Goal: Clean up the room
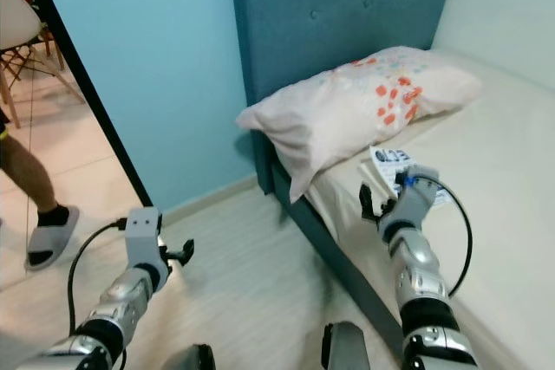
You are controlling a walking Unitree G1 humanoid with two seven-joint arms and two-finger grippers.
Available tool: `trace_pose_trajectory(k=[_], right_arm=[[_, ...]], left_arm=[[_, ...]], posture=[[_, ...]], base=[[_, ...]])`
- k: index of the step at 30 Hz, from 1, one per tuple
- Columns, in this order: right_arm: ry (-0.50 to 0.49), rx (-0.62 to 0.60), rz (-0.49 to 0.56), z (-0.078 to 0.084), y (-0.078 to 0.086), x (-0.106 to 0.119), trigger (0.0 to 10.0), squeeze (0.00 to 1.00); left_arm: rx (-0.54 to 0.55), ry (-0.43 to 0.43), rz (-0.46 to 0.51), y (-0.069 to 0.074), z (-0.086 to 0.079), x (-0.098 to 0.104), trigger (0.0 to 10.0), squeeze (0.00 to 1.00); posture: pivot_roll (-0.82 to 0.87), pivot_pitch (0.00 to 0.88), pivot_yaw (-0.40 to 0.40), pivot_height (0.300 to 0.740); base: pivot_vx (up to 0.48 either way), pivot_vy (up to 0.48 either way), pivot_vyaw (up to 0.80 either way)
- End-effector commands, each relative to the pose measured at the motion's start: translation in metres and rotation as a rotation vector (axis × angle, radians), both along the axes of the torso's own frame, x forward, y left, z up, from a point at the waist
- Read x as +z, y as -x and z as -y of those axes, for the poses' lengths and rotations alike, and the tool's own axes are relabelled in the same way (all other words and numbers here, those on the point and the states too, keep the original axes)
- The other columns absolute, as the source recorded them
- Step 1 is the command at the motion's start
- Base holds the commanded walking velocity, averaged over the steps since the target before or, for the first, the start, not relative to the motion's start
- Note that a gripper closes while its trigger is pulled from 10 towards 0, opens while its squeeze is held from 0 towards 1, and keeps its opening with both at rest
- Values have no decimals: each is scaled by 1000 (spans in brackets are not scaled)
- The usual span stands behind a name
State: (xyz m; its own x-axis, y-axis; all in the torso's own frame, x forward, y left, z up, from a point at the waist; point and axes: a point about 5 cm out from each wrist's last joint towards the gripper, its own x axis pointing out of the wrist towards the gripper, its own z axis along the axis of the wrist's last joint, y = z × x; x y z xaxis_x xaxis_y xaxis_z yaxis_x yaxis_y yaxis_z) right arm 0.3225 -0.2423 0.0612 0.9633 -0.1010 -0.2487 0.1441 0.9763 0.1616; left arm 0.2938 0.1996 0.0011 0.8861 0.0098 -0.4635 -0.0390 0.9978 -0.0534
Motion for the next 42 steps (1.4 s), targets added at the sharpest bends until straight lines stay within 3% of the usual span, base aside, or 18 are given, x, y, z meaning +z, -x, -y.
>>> trace_pose_trajectory(k=[1,3,4,5,6,7,8,10,11,13,15,18,19,21,24,27,34,42], right_arm=[[21,-10,-100,3,15,-23,10000,0],[29,-52,-252,11,45,-57,10000,0],[29,-52,-252,11,45,-57,10000,0],[18,-83,-336,14,65,-75,10000,0],[18,-83,-336,14,65,-75,10000,0],[8,-113,-418,16,87,-93,10000,0],[8,-113,-418,16,87,-93,10000,0],[-4,-153,-546,15,122,-117,10000,0],[-4,-153,-546,15,122,-117,10000,0],[-18,-170,-617,13,144,-130,10000,0],[-18,-170,-617,13,144,-130,10000,0],[-42,-193,-807,7,195,-155,10000,0],[-42,-193,-807,7,195,-155,10000,0],[-46,-192,-899,4,217,-163,10000,0],[-43,-190,-916,4,221,-164,10000,0],[-30,-196,-941,15,234,-164,10000,0],[-16,-220,-943,31,241,-160,10000,0],[-11,-213,-971,24,251,-164,10000,0]], left_arm=[[24,-23,-87,17,-9,-16,10000,0],[61,-24,-180,39,-16,-34,10000,0],[61,-24,-180,39,-16,-34,10000,0],[73,-32,-237,52,-19,-44,10000,0],[73,-32,-237,52,-19,-44,10000,0],[83,-39,-295,67,-21,-54,10000,0],[83,-39,-295,67,-21,-54,10000,0],[81,-52,-379,91,-21,-68,10000,0],[81,-52,-379,91,-21,-68,10000,0],[59,-62,-426,105,-19,-76,10000,0],[59,-62,-426,105,-19,-76,10000,0],[-5,-70,-474,117,-11,-84,10000,0],[-5,-70,-474,117,-11,-84,10000,0],[-24,-73,-476,117,-8,-84,10000,0],[-25,-73,-475,116,-7,-84,10000,0],[-61,-81,-469,113,-4,-83,10000,0],[-106,-93,-476,112,2,-84,10000,0],[-136,-81,-477,112,8,-84,10000,0]], posture=[[37,0,13,607],[33,0,15,617],[33,0,15,617],[27,0,17,622],[27,0,17,622],[20,0,19,627],[20,0,19,627],[20,0,19,637],[20,0,19,637],[3,0,26,646],[3,0,26,646],[-3,0,12,661],[-3,0,12,661],[1,0,4,671],[1,0,4,676],[-5,0,7,690],[-35,0,30,715],[-35,0,28,739]], base=[[0,0,0],[0,0,0],[0,0,0],[0,0,0],[0,0,0],[0,0,0],[0,0,0],[0,0,0],[0,0,0],[0,0,0],[0,0,0],[0,0,0],[0,0,0],[0,0,0],[0,0,0],[0,0,0],[0,0,0],[0,0,0]])
